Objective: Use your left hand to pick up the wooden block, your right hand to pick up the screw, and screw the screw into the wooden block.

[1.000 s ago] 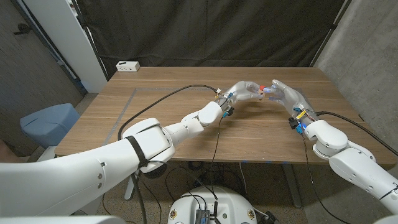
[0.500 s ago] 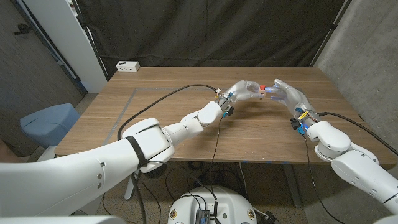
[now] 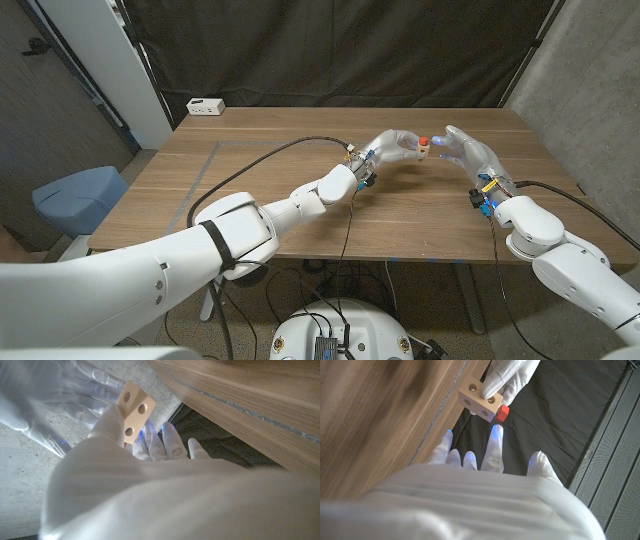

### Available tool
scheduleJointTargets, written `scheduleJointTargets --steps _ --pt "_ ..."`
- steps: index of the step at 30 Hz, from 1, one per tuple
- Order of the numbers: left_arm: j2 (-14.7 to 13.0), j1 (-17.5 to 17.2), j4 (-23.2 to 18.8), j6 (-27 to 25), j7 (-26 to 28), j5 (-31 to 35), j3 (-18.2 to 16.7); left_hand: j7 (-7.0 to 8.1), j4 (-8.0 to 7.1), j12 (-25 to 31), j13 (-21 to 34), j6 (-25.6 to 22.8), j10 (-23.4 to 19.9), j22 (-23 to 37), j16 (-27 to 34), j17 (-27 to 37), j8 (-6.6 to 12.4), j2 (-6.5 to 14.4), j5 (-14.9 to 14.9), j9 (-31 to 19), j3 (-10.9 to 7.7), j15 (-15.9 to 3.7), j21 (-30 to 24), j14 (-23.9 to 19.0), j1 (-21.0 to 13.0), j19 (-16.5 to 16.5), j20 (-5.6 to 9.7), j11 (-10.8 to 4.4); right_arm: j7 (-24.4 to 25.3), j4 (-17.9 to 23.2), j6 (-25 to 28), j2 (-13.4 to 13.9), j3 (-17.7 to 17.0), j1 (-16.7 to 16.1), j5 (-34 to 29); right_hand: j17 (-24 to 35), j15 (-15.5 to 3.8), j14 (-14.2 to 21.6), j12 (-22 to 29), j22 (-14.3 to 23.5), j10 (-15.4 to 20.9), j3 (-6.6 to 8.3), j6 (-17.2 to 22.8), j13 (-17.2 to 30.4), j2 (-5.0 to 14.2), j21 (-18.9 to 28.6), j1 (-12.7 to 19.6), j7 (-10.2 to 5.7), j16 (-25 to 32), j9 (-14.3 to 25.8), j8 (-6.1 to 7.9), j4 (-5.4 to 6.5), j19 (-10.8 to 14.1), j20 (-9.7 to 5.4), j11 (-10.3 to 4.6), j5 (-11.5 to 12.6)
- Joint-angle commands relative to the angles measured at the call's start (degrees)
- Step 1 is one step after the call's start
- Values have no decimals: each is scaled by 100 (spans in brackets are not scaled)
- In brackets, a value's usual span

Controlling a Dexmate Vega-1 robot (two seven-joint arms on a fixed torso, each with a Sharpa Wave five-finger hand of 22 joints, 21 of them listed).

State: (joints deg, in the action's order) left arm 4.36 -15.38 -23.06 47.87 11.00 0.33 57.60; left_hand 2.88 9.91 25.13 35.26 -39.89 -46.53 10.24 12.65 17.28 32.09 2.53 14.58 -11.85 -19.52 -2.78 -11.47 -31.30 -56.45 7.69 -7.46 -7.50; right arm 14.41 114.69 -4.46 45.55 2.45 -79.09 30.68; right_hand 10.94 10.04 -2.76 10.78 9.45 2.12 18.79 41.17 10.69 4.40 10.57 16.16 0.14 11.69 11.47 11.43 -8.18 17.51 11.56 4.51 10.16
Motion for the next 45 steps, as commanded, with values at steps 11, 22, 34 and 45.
scheduleJointTargets --steps 11,22,34,45 --pt "-138 -152 -210 281 137 223 -106 294 -115 326 90 -1239 -551 15 15 16 26 188 34 -21 -145 -548 -13 -30 83 23 28 -486 -193 -113 24 -5 158 261 -38 18 73 -174 -51 14 -277 -11 -378 16 -25 -17 -11 0 -61 9 -105 -18 -71 49 21 1" --pt "-184 -226 -315 323 99 271 -178 289 -112 330 94 -1224 -556 15 16 16 19 183 32 -21 -143 -537 -13 -32 82 23 31 -488 -189 -46 64 34 216 268 -60 24 85 -195 -16 14 -261 -23 -253 15 -30 -17 -32 -9 -55 12 -30 -7 -96 47 35 -3" --pt "-223 -265 -388 346 87 325 -231 288 -110 338 108 -1232 -555 15 20 21 22 181 28 -22 -137 -545 -14 -31 80 25 33 -492 -117 61 111 44 218 217 -87 22 74 -154 50 15 -121 -27 44 13 -21 -2 -42 25 -28 15 82 0 -83 45 5 -3" --pt "-237 -283 -413 354 24 324 -274 292 -113 336 107 -1235 -553 15 17 18 22 186 28 -22 -142 -542 -14 -34 81 25 28 -490 -39 158 175 48 189 142 -109 19 64 -94 83 15 -16 -20 181 11 -6 12 -35 38 -4 18 120 -2 -44 39 8 -1"
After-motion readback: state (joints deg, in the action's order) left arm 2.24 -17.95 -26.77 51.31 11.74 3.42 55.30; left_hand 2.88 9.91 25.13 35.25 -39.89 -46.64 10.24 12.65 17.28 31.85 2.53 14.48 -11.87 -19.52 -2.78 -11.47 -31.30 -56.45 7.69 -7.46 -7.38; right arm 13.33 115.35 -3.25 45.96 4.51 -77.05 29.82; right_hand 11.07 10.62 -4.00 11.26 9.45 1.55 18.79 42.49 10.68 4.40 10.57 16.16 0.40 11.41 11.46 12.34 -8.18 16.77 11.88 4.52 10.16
